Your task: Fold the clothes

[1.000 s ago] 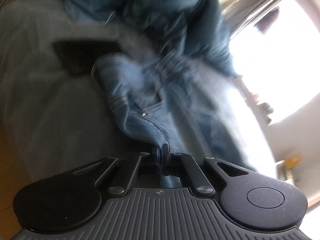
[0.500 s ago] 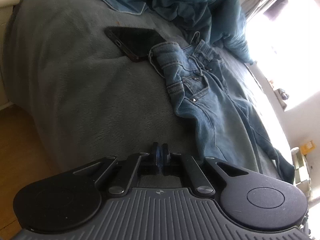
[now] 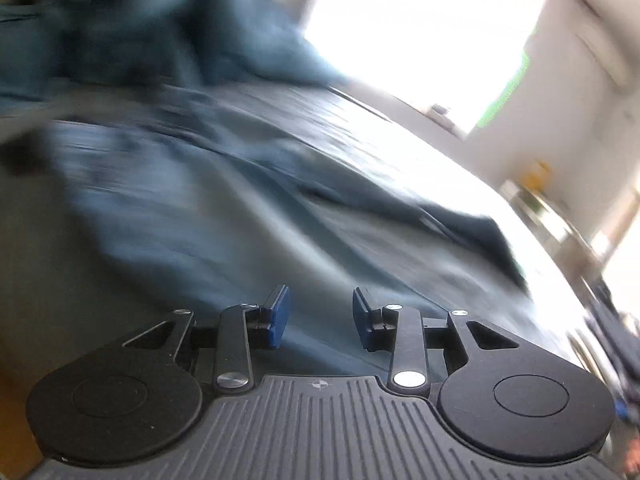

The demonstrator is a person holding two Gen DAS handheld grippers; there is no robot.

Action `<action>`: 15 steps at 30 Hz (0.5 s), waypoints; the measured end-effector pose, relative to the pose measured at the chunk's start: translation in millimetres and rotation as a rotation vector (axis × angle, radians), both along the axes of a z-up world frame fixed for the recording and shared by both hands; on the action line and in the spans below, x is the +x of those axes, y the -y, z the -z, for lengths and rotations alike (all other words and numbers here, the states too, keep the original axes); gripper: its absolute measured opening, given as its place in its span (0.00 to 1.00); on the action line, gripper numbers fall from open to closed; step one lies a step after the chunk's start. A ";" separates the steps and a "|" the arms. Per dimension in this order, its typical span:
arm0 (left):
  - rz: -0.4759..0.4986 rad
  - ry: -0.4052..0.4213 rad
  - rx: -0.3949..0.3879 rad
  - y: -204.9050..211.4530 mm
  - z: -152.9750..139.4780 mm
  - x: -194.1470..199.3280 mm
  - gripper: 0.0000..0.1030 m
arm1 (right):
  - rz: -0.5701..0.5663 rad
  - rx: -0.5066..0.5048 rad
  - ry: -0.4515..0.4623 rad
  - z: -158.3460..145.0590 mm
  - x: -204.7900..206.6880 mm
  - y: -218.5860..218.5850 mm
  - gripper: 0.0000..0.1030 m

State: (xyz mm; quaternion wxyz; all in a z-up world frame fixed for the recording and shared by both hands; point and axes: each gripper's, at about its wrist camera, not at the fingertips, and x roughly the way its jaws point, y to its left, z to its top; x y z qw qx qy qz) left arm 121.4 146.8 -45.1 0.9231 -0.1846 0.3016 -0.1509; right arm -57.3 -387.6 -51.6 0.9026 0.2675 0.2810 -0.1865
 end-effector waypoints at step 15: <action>0.338 0.004 0.205 148.9 41.6 -2.9 0.33 | -0.203 -0.165 -0.068 26.8 59.8 8.8 0.09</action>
